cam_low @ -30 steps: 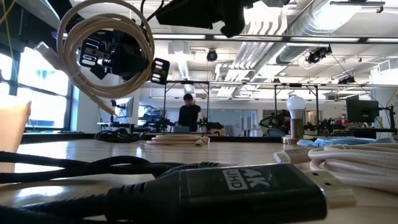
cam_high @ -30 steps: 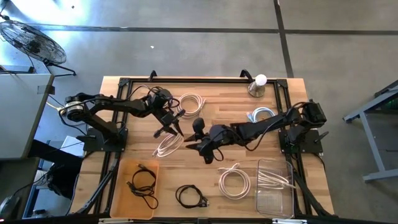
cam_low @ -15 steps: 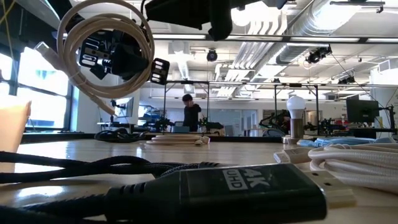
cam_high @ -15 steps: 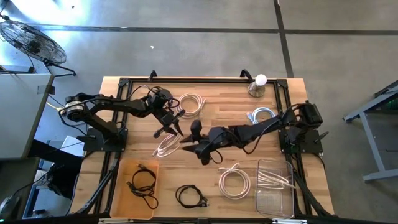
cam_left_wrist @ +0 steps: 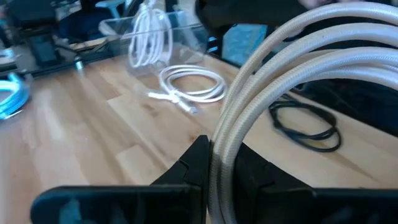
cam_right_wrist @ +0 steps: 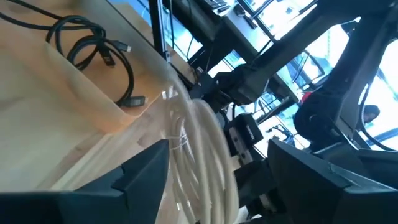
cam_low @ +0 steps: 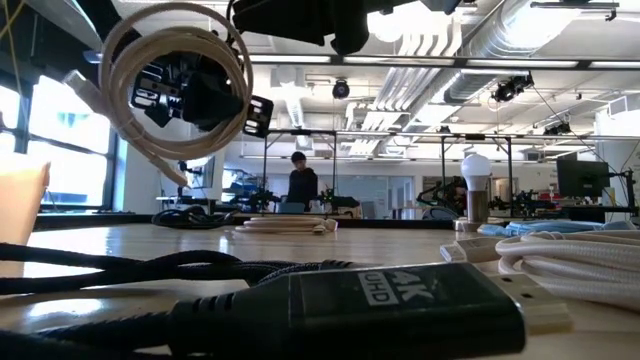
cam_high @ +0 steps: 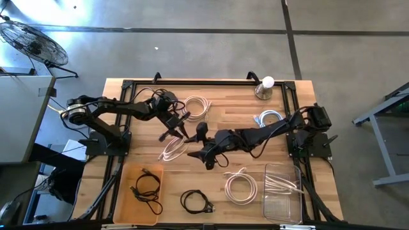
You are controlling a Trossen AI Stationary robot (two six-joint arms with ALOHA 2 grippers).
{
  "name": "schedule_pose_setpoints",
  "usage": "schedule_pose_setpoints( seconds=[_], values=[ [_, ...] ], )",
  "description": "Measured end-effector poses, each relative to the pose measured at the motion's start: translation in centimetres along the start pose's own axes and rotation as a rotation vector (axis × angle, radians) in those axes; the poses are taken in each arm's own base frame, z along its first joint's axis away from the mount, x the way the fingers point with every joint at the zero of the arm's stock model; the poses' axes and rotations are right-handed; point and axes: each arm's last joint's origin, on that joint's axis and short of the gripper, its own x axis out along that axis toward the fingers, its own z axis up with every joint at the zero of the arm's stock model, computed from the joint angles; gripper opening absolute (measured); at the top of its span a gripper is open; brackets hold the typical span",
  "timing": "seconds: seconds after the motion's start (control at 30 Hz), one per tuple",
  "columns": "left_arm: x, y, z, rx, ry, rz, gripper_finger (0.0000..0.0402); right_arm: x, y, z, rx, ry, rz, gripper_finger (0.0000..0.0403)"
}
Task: Sort HDMI cables
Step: Put the white HDMI cable into the transparent bin
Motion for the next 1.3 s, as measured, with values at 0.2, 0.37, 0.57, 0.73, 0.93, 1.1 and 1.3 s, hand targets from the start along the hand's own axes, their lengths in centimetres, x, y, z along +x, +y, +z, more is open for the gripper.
schedule_pose_setpoints(
  seconds=[0.2, 0.37, 0.57, 0.73, 0.93, 1.1, 1.3],
  values=[
    [0.5, 0.1, 0.6, 0.004, -0.004, 0.06, 0.0034, 0.0, -0.1, -0.1, -0.004, 0.004, -0.006, 0.0265],
    [1.3, 0.0, 1.7, 0.008, -0.056, 0.059, 0.0035, 0.1, -0.4, -0.5, 0.001, 0.021, -0.009, 0.0265],
    [1.5, 0.0, 1.7, -0.011, -0.035, 0.112, 0.0035, 0.1, -0.7, -0.8, 0.027, 0.027, -0.016, 0.0265],
    [1.5, 0.0, 1.7, -0.008, -0.035, 0.118, 0.0035, 0.2, -1.2, -1.3, 0.073, 0.046, -0.023, 0.0264],
    [1.5, 0.1, 1.7, -0.006, -0.03, 0.139, 0.0035, 0.2, -1.5, -1.9, 0.119, 0.059, -0.001, 0.0237],
    [1.6, 0.5, 2.5, 0.01, -0.041, 0.143, 0.0035, 0.3, -1.6, -2.3, 0.125, 0.086, 0.0, 0.0189],
    [1.6, 0.7, 2.6, 0.011, -0.035, 0.152, 0.0035, 0.2, -1.5, -2.3, 0.115, 0.112, -0.013, 0.0061]
  ],
)
